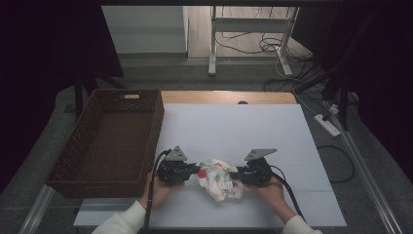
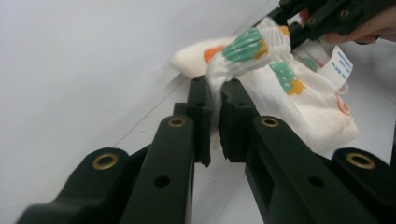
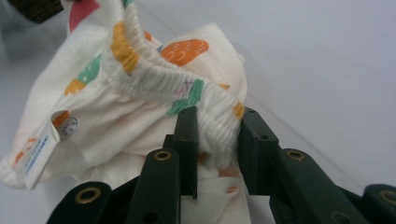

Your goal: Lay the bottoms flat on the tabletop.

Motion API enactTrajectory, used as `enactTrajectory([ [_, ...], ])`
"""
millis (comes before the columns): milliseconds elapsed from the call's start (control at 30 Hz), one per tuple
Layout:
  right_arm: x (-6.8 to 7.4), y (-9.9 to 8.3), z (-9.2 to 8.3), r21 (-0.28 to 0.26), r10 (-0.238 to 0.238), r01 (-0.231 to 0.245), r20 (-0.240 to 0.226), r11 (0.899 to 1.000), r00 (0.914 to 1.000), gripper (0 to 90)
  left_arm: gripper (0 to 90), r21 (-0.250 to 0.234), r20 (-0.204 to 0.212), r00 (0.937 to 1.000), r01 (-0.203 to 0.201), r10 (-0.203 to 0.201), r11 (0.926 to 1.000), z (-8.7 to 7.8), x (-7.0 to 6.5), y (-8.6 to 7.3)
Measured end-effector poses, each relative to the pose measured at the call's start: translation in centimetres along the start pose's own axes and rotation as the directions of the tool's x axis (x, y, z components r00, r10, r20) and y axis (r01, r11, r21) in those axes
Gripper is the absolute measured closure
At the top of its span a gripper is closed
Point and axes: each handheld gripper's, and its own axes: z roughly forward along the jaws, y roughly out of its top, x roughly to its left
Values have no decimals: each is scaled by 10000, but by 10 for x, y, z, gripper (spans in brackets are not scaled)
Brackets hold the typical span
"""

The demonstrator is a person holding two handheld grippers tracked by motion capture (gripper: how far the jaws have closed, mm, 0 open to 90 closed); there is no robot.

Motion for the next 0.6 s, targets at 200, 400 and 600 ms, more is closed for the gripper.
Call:
enactTrajectory([
  [200, -2, 2, -13, -774, 245, -211, 431, 9968, 9988, 704, 829, -20, -15, 10000, -32, 32, 10000, 0, -1, 0],
  [400, 1, 3, -17, -1058, 165, -119, 422, 9943, 9990, 679, 829, -18, -20, 10000, -29, 29, 10000, 0, 0, 0],
  [600, 0, 2, -18, -963, 173, -118, 568, 9953, 9982, 664, 829, 42, -33, 10000, -52, 52, 10000, 1, 0, 0],
])
